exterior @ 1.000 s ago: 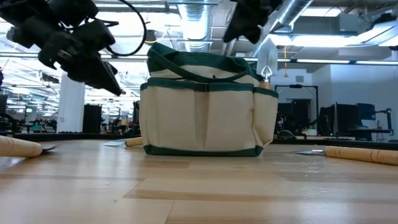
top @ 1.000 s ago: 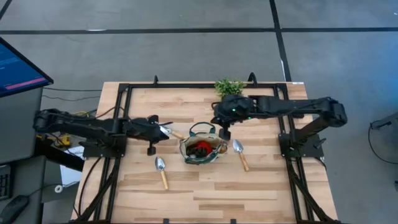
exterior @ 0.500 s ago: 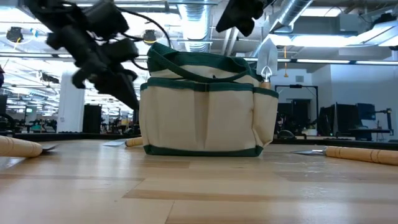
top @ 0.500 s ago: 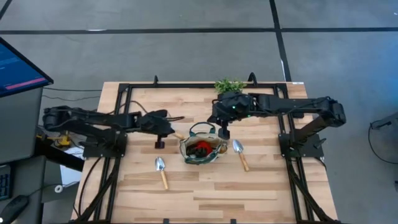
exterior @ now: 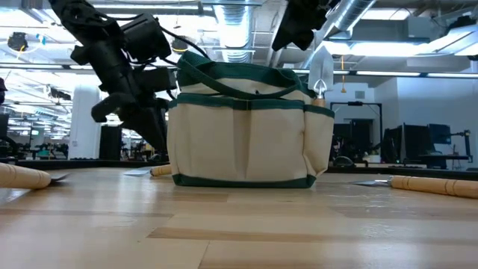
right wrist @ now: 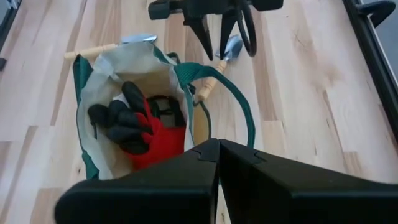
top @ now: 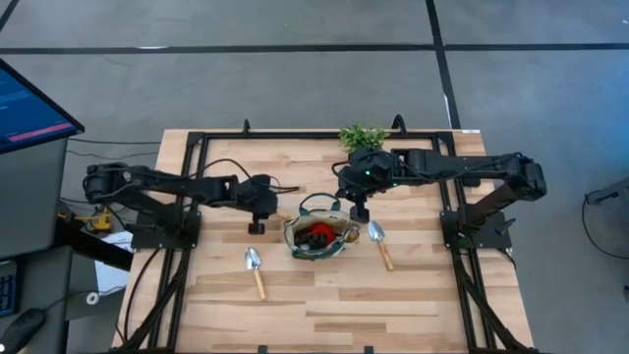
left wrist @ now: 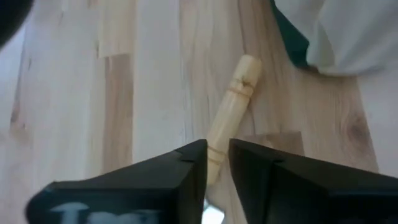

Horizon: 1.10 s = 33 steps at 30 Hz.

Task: Pick & Place Garden tools in Gardening bag
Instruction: Put the brown trowel into the gardening bag

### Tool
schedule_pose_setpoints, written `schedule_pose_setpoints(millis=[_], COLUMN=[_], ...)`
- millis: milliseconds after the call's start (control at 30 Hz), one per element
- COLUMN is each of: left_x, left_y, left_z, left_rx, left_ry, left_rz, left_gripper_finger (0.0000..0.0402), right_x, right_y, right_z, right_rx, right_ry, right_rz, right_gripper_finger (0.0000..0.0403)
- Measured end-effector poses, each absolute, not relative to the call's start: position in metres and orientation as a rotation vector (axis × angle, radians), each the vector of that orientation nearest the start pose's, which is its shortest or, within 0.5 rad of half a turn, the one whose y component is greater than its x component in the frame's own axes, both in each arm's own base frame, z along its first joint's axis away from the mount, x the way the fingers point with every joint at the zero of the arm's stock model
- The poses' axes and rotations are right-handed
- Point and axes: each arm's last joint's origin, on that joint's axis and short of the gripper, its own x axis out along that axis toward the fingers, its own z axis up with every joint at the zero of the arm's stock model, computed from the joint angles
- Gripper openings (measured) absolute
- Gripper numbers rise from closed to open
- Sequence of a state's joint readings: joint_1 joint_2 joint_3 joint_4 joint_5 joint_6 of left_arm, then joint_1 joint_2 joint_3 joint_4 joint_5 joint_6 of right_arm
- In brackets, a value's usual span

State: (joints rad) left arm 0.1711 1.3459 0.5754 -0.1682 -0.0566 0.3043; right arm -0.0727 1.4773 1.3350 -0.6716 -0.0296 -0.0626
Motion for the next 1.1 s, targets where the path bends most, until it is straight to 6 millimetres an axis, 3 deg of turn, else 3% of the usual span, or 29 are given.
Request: schedule_pose_setpoints(millis=[367, 533, 633, 833, 1100], left_x=[0.234, 0.236, 0.238, 0.243, 0.241], left_y=[0.042, 0.049, 0.054, 0.063, 0.068], left_z=[0.151, 0.134, 0.123, 0.12, 0.12], left_rx=[0.196, 0.178, 0.164, 0.151, 0.106], left_ry=[0.961, 1.039, 1.074, 1.025, 1.024], left_rz=[0.009, 0.026, 0.036, 0.061, 0.055], left_gripper_finger=[0.0157, 0.018, 0.018, 0.0162, 0.0106], right_x=[0.312, 0.312, 0.312, 0.312, 0.312], right_y=[-0.022, -0.022, -0.021, -0.021, -0.021], right_z=[0.321, 0.32, 0.32, 0.32, 0.32], right_rx=[-0.018, -0.018, -0.018, -0.032, -0.033], right_ry=[0.818, 0.818, 0.818, 0.819, 0.82], right_rz=[-0.015, -0.014, -0.014, -0.008, -0.007], right_gripper_finger=[0.0, 0.0, 0.0, 0.0, 0.0])
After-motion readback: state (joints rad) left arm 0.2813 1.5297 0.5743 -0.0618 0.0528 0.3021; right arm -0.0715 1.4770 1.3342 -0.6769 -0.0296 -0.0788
